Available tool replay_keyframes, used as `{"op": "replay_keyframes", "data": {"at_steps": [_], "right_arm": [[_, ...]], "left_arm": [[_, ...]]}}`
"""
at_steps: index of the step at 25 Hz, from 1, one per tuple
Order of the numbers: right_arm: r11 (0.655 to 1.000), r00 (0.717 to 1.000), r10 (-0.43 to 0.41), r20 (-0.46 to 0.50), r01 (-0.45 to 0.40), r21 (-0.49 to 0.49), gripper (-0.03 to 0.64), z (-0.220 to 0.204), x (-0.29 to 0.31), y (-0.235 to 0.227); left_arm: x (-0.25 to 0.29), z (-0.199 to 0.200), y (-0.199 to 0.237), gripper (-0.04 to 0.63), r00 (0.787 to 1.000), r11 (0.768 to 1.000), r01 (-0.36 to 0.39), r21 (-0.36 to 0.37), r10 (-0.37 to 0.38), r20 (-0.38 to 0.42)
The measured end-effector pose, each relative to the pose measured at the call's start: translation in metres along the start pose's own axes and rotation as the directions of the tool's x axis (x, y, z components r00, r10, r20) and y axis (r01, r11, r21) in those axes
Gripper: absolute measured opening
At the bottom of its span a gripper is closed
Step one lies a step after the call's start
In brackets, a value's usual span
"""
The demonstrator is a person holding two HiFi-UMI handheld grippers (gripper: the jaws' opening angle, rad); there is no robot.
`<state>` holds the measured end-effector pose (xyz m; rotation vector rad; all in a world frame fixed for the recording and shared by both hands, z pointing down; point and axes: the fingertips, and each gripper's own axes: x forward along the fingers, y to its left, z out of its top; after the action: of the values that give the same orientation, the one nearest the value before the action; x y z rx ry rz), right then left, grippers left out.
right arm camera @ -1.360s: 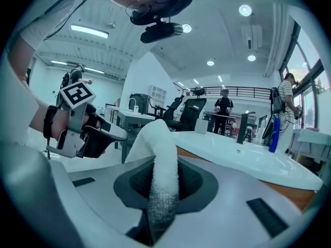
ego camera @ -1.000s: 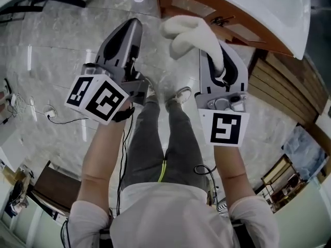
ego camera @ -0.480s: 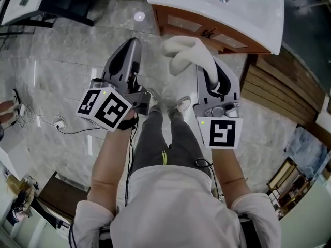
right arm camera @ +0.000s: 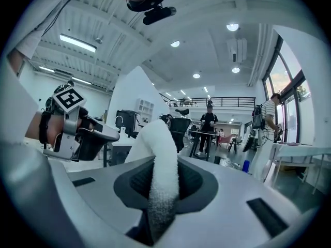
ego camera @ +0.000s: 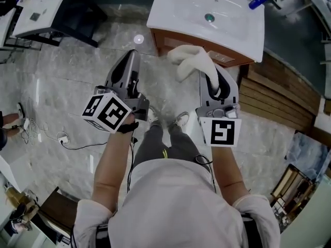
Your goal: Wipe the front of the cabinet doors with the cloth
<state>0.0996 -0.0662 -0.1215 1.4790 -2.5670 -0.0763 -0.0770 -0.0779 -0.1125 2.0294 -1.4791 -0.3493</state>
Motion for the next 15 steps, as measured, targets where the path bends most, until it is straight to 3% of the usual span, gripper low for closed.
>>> {"op": "replay_keyframes", "data": {"at_steps": [15], "right_arm": [[0.999, 0.999, -0.041, -0.003, 0.041, -0.025, 0.081, 0.055, -0.033, -0.02]], "left_arm": [[-0.011, 0.044, -0.051, 0.017, 0.996, 0.995, 0.083, 0.048, -0.085, 0.027]]}}
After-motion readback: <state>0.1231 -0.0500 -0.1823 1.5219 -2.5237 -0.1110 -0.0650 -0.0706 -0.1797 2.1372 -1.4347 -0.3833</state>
